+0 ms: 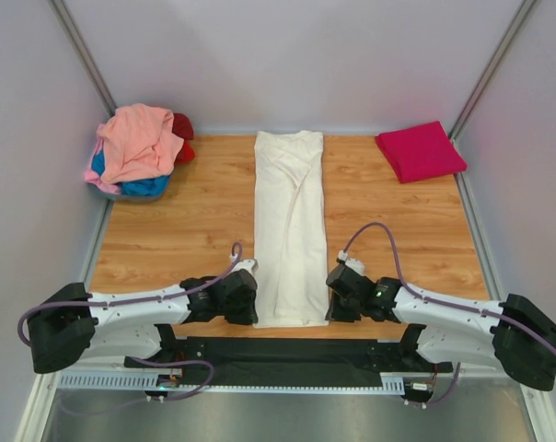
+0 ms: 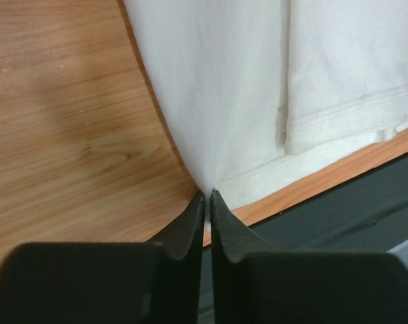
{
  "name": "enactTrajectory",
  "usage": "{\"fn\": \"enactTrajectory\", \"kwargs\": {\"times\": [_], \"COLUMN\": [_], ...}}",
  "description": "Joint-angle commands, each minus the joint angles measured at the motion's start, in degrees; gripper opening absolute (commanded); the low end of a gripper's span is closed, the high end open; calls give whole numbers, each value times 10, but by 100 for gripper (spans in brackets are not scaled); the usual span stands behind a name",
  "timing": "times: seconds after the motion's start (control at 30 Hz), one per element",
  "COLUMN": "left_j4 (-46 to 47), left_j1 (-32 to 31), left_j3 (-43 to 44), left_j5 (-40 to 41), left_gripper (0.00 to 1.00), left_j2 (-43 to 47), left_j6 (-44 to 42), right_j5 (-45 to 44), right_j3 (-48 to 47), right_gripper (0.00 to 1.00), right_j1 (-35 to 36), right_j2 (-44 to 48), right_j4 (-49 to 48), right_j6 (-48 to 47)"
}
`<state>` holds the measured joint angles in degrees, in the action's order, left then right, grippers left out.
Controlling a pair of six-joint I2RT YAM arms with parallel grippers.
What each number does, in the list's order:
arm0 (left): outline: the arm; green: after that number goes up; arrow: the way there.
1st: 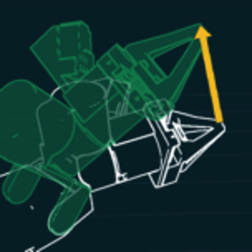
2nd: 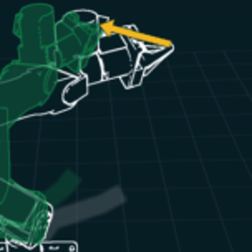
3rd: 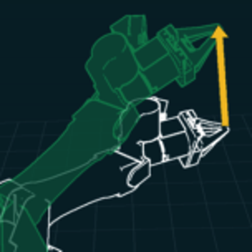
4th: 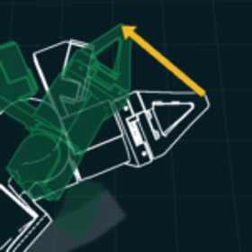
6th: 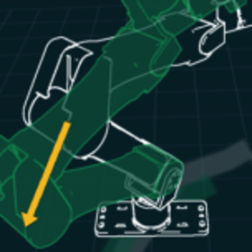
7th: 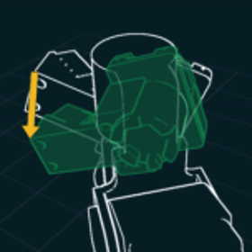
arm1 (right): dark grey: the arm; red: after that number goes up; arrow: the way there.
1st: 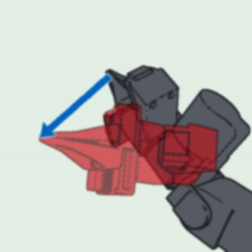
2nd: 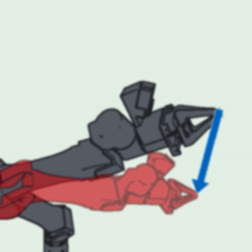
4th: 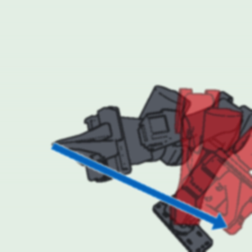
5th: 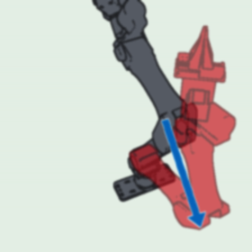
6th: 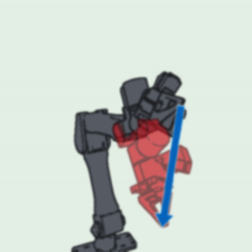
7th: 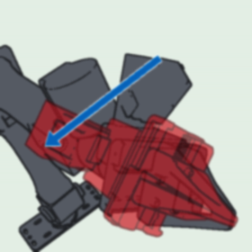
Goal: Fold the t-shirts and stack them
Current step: Fold the tshirt
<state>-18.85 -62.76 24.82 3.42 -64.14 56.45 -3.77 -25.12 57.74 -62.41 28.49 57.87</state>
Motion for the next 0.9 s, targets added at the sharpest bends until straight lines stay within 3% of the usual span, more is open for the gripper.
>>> {"fn": "enactTrajectory", "kwargs": {"times": [0.0,0.03,0.23,0.33,0.43,0.87], "left_j4": [-11,-30,-250,-290,-299,-241], "left_j1": [-8,-9,-10,-9,0,168], "left_j3": [5,13,172,253,312,456], "left_j5": [8,19,168,207,227,183], "left_gripper": [5,0,0,0,0,0], "left_j2": [-19,-16,-22,-24,-35,-160], "left_j6": [9,7,-19,-59,-88,-244], "right_j5": [-19,-20,-83,-108,-106,-95], "right_j3": [12,10,-78,-147,-188,-367], "right_gripper": [0,0,0,0,0,0], "right_j1": [3,3,2,-17,-52,-178], "right_j2": [10,14,29,16,-2,-135], "right_j4": [2,6,87,114,110,82], "right_j6": [8,8,-28,-66,-107,-232]}}
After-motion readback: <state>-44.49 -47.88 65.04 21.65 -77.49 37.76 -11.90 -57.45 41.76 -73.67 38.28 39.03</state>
